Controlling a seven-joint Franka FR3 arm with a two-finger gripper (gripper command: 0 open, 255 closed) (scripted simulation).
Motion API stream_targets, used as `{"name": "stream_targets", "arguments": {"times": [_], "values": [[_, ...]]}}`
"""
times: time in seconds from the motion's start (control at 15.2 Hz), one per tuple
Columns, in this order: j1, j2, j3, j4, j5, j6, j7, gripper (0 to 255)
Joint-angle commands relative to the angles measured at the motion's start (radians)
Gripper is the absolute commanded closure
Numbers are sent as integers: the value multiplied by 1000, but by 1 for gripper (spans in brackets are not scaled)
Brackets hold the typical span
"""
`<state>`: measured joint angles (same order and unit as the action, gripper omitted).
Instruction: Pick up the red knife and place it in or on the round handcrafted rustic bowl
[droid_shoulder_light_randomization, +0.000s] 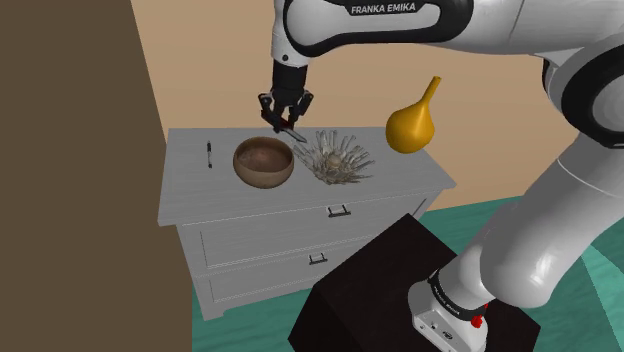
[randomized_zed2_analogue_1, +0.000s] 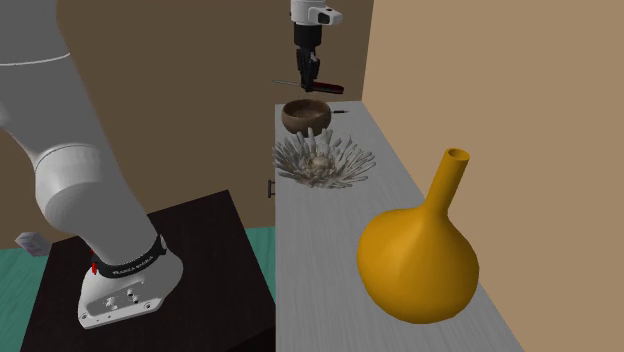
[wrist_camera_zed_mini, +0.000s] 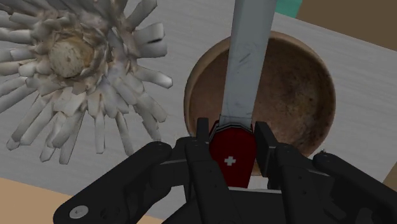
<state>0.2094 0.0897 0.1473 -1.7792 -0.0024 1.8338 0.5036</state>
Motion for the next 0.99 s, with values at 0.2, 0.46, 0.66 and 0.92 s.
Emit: {"name": "stream_targets", "arguments": {"times": [0.2, 0.46, 0.66, 0.92], "values": [[36, 82, 25, 82, -14, -1, 65, 255], [36, 90, 25, 38, -15, 51, 65, 255], [36, 97, 24, 8, -17, 89, 66, 255], [36, 111, 24, -29, -20, 139, 67, 255]]}}
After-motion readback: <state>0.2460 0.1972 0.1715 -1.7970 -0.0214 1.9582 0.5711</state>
